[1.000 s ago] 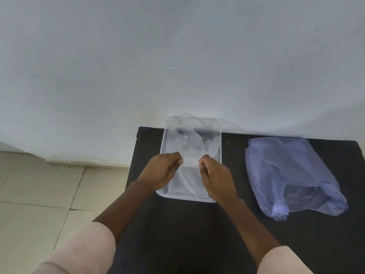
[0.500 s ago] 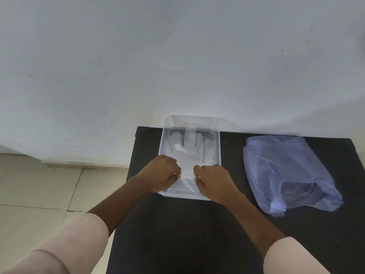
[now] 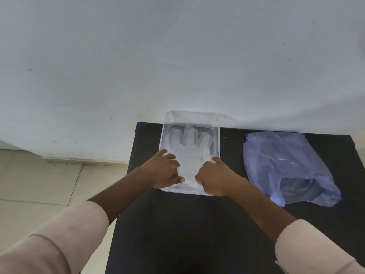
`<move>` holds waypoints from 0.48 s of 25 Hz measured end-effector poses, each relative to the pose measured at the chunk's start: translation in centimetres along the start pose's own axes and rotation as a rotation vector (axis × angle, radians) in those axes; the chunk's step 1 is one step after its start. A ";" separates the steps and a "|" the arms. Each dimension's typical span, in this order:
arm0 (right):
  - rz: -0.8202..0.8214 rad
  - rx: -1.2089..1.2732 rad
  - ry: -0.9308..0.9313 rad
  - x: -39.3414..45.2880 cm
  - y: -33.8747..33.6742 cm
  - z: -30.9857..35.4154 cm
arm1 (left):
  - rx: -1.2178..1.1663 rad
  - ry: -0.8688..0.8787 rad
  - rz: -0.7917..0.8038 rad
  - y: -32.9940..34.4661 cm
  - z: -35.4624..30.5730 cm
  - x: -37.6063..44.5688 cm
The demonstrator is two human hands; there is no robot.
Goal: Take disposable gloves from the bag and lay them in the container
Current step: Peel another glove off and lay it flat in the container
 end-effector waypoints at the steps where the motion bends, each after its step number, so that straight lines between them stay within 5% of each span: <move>1: -0.033 -0.012 -0.004 0.0 -0.3 0.0 | -0.003 0.003 -0.002 -0.1 0.0 0.0; 7: -0.057 -0.007 -0.057 0.7 -0.7 0.1 | 0.055 0.040 -0.007 -0.1 -0.3 -0.2; 12: 0.093 -0.077 -0.079 1.4 0.6 0.4 | 0.131 0.067 0.110 -0.1 -0.8 0.1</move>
Point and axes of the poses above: each hand's wrist, its own x-axis towards the middle knuckle, its own y-axis out of the palm, z = x × y, the point moved 3 cm from there along x, towards the middle knuckle, and after that the axes turned 13 degrees about x, right-handed, at the moved point
